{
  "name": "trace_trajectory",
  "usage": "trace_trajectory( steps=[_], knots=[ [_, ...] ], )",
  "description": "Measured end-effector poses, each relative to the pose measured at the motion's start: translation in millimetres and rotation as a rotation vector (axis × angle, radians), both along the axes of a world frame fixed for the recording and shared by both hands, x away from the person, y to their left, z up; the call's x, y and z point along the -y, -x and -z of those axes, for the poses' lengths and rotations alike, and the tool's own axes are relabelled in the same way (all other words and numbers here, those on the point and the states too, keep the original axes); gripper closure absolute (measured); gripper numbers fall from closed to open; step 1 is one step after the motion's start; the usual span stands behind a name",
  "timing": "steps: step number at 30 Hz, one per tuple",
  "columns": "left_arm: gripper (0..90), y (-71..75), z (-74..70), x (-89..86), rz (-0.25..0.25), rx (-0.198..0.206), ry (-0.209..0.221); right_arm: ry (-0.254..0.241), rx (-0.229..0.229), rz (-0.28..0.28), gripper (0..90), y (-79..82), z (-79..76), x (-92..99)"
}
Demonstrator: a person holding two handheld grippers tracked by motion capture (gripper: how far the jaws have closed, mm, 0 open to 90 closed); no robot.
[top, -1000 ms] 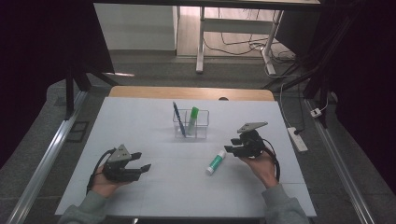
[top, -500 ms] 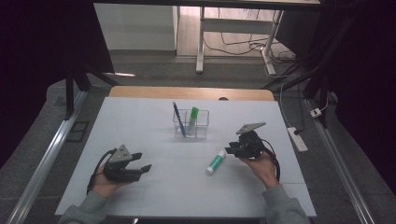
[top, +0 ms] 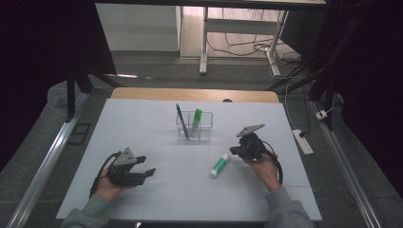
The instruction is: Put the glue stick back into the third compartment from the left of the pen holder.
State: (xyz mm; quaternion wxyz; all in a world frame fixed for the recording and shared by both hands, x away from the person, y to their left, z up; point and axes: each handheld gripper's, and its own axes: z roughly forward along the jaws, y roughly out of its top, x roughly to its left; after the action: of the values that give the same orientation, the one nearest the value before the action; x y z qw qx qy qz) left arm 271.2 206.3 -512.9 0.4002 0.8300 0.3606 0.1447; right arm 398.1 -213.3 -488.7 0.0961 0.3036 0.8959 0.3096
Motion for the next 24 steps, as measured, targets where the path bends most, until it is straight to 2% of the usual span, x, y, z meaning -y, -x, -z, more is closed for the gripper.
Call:
trace_trajectory(
  steps=[5,13,24],
  knots=[
    [36.8,-0.3,0.2,0.4,0.002,0.000,-0.002,0.009,-0.012,0.013,89.6,-5.4,7.0,-2.1],
    [36.8,-0.4,0.4,0.6,0.003,-0.002,-0.004,0.002,-0.032,-0.008,89.6,-11.4,17.4,-5.7],
    [36.8,-0.7,0.6,0.3,0.003,-0.004,-0.005,0.015,-0.040,-0.037,89.6,-8.4,17.8,-9.8]
  ],
)
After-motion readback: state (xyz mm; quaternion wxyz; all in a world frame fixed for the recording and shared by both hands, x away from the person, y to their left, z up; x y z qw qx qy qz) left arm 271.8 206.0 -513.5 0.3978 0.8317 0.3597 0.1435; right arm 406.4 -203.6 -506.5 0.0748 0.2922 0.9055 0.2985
